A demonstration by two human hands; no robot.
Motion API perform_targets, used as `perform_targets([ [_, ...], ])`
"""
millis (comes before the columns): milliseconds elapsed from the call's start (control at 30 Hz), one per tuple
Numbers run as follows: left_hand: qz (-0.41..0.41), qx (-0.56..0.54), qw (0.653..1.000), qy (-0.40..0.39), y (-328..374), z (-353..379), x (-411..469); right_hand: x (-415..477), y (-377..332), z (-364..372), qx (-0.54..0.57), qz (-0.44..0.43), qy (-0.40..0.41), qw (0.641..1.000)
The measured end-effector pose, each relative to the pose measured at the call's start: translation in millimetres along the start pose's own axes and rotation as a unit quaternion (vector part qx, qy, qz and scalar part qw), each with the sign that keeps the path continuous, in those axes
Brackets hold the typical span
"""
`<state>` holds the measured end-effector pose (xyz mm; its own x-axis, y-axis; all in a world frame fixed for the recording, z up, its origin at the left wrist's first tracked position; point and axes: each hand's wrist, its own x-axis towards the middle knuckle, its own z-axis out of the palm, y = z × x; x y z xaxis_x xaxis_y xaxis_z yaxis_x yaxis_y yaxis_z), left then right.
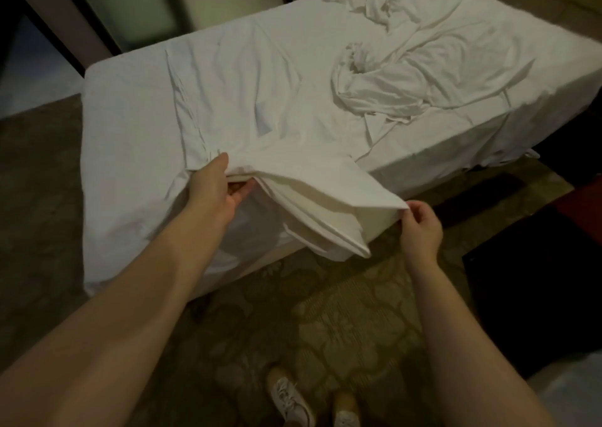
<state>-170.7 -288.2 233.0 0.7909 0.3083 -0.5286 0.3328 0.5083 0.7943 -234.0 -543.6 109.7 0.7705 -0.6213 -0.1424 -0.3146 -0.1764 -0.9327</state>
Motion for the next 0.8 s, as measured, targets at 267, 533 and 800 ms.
perform_targets([
  [267,-0.012,-0.002,1.000,0.002,-33.5,0.4,-17.6,1.4,-39.6,-11.1,-0.009,-0.061,-0.019,0.998],
  [533,-0.038,-0.085,0.995,0.047,-51.8,1.5,-30.9,-47.1,52.4,32.4,-0.052,0.130,-0.037,0.989],
  [800,-0.047,-0.080,0.995,0.041,-57.3,3.2,-29.9,-85.6,45.5,61.8,0.066,0.207,-0.090,0.972],
])
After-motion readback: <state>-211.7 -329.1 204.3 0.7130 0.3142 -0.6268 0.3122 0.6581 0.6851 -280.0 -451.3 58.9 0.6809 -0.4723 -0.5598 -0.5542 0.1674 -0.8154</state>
